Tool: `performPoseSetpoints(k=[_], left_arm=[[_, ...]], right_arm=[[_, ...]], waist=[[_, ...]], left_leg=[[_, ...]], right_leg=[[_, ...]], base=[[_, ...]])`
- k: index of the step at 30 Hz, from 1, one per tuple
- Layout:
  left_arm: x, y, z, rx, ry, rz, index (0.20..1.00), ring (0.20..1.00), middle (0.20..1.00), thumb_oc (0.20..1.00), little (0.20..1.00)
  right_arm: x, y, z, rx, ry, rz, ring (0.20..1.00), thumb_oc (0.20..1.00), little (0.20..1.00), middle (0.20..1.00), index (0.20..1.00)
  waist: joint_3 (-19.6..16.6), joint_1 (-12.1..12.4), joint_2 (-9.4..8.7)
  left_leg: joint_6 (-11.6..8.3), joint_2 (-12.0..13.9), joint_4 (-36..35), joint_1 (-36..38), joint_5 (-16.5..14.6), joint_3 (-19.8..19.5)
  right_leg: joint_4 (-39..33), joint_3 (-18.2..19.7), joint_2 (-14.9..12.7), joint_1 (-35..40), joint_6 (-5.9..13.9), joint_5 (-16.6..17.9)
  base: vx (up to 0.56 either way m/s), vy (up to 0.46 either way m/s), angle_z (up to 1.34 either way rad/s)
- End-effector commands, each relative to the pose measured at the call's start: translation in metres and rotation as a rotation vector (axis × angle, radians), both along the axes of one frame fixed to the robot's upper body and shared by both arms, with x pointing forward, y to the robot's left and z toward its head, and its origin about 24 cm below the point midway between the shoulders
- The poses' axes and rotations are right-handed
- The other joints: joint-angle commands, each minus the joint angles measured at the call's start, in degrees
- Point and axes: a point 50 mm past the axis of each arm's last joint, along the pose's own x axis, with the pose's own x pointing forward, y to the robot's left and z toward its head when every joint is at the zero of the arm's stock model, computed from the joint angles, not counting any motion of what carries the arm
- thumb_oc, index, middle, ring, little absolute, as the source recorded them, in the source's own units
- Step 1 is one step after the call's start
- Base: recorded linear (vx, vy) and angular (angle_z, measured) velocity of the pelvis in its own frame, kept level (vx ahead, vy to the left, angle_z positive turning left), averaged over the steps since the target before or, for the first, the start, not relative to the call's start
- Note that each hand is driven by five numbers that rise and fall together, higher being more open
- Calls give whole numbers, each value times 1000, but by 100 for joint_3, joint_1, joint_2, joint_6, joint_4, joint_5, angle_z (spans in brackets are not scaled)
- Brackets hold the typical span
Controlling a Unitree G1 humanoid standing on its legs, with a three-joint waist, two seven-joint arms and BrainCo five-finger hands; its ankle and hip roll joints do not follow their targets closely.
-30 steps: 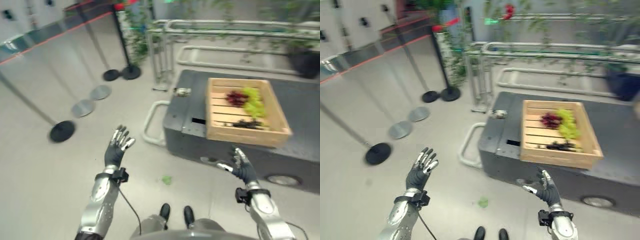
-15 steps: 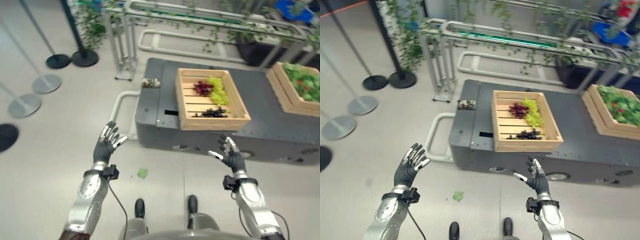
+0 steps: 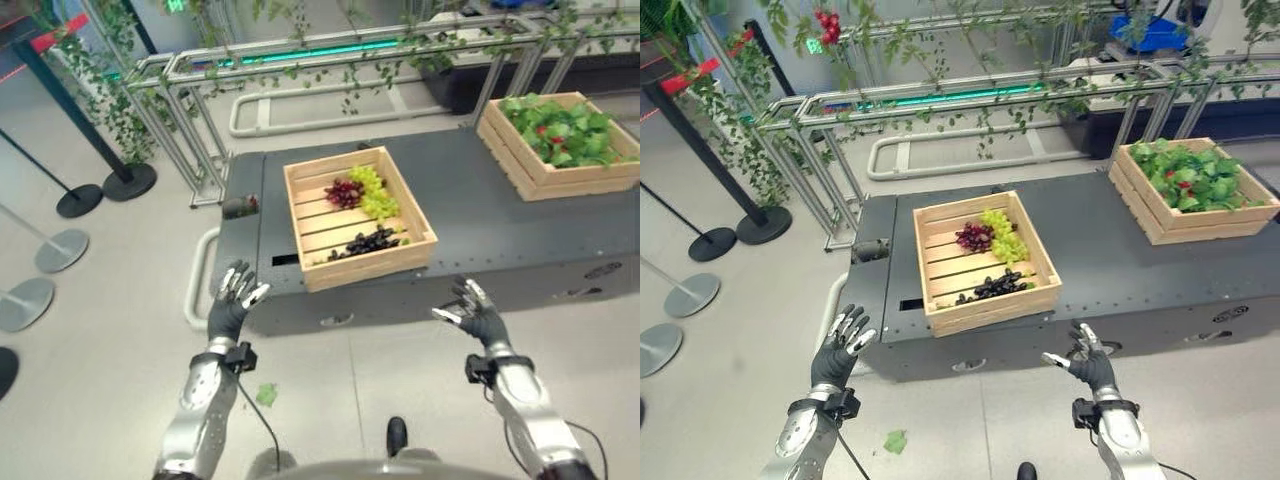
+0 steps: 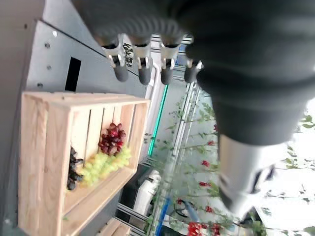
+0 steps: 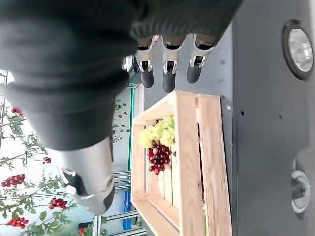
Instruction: Pick up the fruits from the basket on one side to the basket on the other side
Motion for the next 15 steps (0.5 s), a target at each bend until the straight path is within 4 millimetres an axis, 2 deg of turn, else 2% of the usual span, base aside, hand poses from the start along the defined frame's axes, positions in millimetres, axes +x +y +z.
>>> performPoseSetpoints(k=[1, 2, 3, 5, 6, 9, 10, 11, 15], left_arm=[[0, 14, 16, 32, -80, 10, 1000, 1000, 1000, 1000, 1000], [-2, 16, 15, 44, -78, 12, 1000, 1000, 1000, 1000, 1000], [-4, 17, 14, 53, -69, 15, 1000, 1000, 1000, 1000, 1000], [-4, 16, 9, 63, -49, 20, 1000, 1000, 1000, 1000, 1000], [-3, 16, 5, 64, -30, 30, 1000, 1000, 1000, 1000, 1000], [-5, 19, 2, 62, -14, 53, 1000, 1000, 1000, 1000, 1000], [-8, 21, -2, 61, 4, 65, 1000, 1000, 1000, 1000, 1000], [-9, 20, -5, 59, 19, 60, 1000, 1000, 1000, 1000, 1000], [-10, 26, -2, 91, 17, 66, 1000, 1000, 1000, 1000, 1000]], right_arm=[[13, 7, 26, 10, -127, 52, 1000, 1000, 1000, 1000, 1000], [13, 8, 26, 12, -127, 51, 1000, 1000, 1000, 1000, 1000], [11, 7, 24, 10, -119, 45, 1000, 1000, 1000, 1000, 1000], [10, 4, 20, 2, -107, 18, 1000, 1000, 1000, 1000, 1000], [10, 1, 20, -13, -104, 3, 1000, 1000, 1000, 1000, 1000], [11, 3, 19, -16, -100, 7, 1000, 1000, 1000, 1000, 1000], [11, 10, 18, -13, -94, 34, 1000, 1000, 1000, 1000, 1000], [9, 11, 14, -8, -80, 35, 1000, 1000, 1000, 1000, 1000], [6, 14, 13, 10, -76, 40, 1000, 1000, 1000, 1000, 1000]], waist=[[87, 282, 93], [56, 317, 157], [37, 380, 206], [52, 445, 321], [75, 511, 368], [-15, 560, 396], [-99, 673, 404], [-269, 642, 450], [-452, 682, 305]], left_leg=[[868, -990, -733, -374, -341, 236], [893, -867, -1203, -440, -183, 290], [879, -712, -1831, -363, 115, 343], [766, -337, -2861, -450, 556, 537], [665, -332, -3531, -487, 785, 640], [642, -283, -3454, -299, 892, 559], [722, -324, -3504, -96, 843, 159], [591, -210, -3581, 43, 1114, 238], [723, -301, -3635, 253, 971, 212]], right_leg=[[-204, -6, 206, 349, 187, -220], [-230, 3, 320, 408, 193, -283], [-260, 49, 411, 524, 189, -355], [-271, 15, 525, 696, 220, -496], [-271, -29, 509, 865, 260, -594], [-271, 43, 501, 1135, 283, -779], [-136, 176, 482, 1172, 313, -823], [-79, 124, 451, 1333, 328, -979], [228, 45, 239, 1347, 445, -1119]], base=[[333, -96, -17], [373, -28, -13], [370, 20, -17], [370, 53, -19], [266, 37, -6], [306, 65, 4], [341, 123, -41], [341, 123, -66], [233, 106, -13]])
